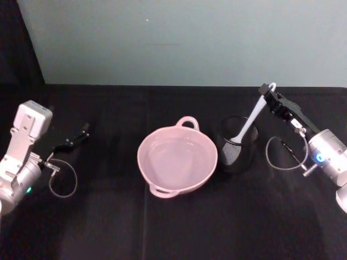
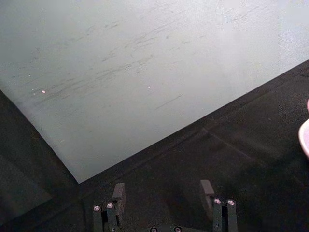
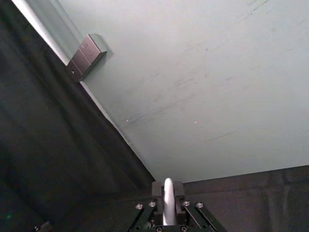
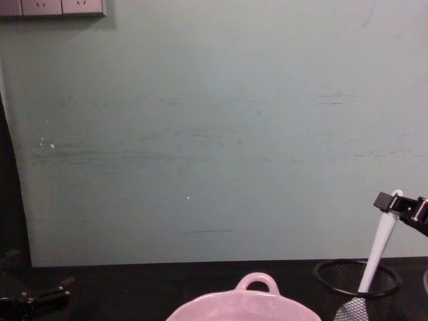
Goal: Use the one hand to pick up the spoon and stir the clear water in the bowl.
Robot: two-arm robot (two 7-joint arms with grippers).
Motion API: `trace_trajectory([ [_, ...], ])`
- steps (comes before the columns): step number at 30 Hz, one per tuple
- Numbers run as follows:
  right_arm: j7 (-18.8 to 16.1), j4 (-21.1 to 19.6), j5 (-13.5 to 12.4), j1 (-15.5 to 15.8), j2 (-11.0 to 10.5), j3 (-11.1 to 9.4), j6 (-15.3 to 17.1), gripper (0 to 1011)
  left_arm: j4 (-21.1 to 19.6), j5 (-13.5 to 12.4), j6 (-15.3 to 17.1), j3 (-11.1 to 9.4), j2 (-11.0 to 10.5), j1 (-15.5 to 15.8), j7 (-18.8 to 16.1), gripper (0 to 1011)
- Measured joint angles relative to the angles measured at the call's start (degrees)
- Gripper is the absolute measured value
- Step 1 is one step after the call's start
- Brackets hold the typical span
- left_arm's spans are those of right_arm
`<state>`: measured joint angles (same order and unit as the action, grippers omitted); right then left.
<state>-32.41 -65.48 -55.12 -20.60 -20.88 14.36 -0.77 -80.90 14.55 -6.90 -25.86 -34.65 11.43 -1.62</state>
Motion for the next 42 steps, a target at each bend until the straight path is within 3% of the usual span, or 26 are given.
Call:
trace_trajectory([
  [6, 0.9, 0.2, 0.0, 0.2, -0.2, 0.1, -0.4, 333, 0.0, 0.0, 0.0, 0.0, 0.0, 0.0, 0.0, 1011],
  [13, 1.1, 0.6, 0.0, 0.4, -0.3, 0.3, -0.1, 508, 0.0, 0.0, 0.0, 0.0, 0.0, 0.0, 0.0, 1011],
  [18, 1.3, -0.2, -0.1, 1.1, -0.5, 0.4, 0.1, 700, 0.0, 0.0, 0.0, 0.0, 0.0, 0.0, 0.0, 1011],
  [28, 3.7, -8.1, -0.5, 6.3, -3.1, 0.1, 0.8, 982, 0.0, 0.0, 0.0, 0.0, 0.0, 0.0, 0.0, 1011],
  [35, 8.6, -14.7, 0.1, 10.9, -6.8, -0.8, 3.0, 1002, 0.0, 0.0, 0.0, 0.0, 0.0, 0.0, 0.0, 1011],
  [42, 13.1, -16.6, -0.5, 13.6, -9.8, -2.9, 5.3, 1002, 0.0, 0.0, 0.0, 0.0, 0.0, 0.0, 0.0, 1011],
])
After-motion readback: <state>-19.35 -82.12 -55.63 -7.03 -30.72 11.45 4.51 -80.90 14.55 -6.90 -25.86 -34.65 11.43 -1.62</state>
